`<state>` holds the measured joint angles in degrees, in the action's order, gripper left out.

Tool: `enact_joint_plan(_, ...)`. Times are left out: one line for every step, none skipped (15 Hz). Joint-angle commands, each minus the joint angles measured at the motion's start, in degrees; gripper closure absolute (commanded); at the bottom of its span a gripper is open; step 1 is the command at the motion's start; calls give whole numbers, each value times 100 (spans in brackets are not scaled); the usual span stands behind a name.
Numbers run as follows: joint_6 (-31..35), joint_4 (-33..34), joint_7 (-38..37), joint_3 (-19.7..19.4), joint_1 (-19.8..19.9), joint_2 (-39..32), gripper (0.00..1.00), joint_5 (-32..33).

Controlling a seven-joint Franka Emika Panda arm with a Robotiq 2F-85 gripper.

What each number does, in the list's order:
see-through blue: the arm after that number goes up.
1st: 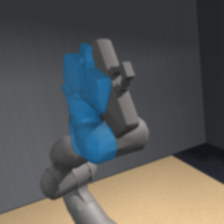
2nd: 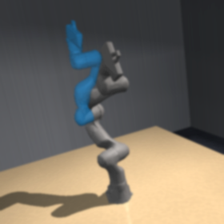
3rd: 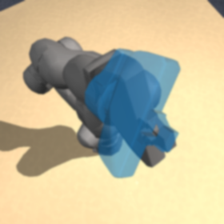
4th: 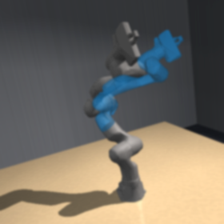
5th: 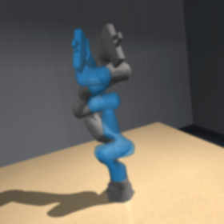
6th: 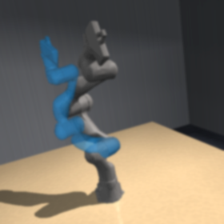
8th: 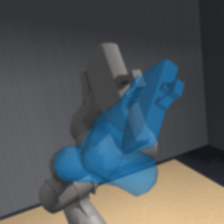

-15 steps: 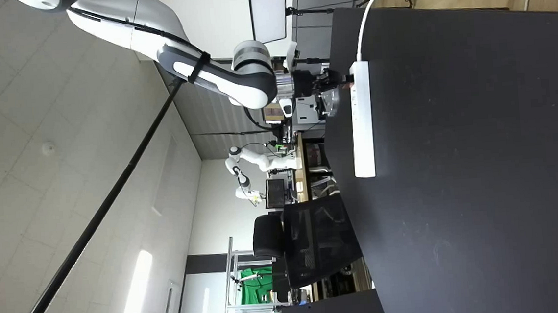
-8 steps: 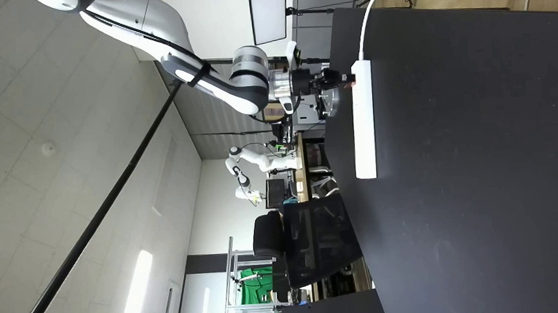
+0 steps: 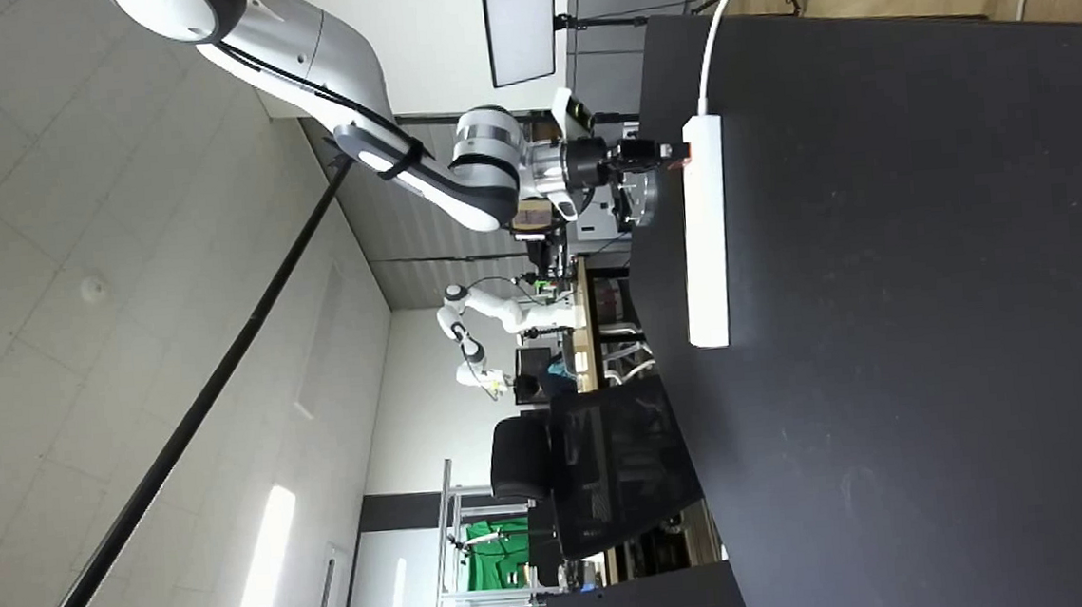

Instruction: Press the switch on the adapter

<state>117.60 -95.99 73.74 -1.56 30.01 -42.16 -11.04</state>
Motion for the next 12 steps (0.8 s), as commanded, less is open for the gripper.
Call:
enact_joint_plan(-102,240,8,-16,-97,-114,100,-123)
enact_joint_plan(-90,166,61,7,-109,47,100,-132)
enact_joint_plan(-81,93,127,34,-132,207,100,-127)
enact_joint_plan(-116,14,228,33,-192,401,100,-31)
enact_joint_plan(-175,-47,307,-22,-311,582,100,170)
enact_joint_plan(-176,-108,383,-63,-404,743,100,309)
enact_joint_plan(-202,-178,398,-155,-556,932,100,589)
enact_joint_plan(-208,-248,317,-251,-716,1113,100,877)
enact_joint_plan(-124,-355,202,-339,-861,1306,74,1159)
enact_joint_plan(-79,-439,184,-411,-985,1472,74,1450)
enact_joint_plan(-2,-532,204,-475,-1102,1617,69,1738)
enact_joint_plan(-1,-604,187,-535,-1212,1738,61,2020)
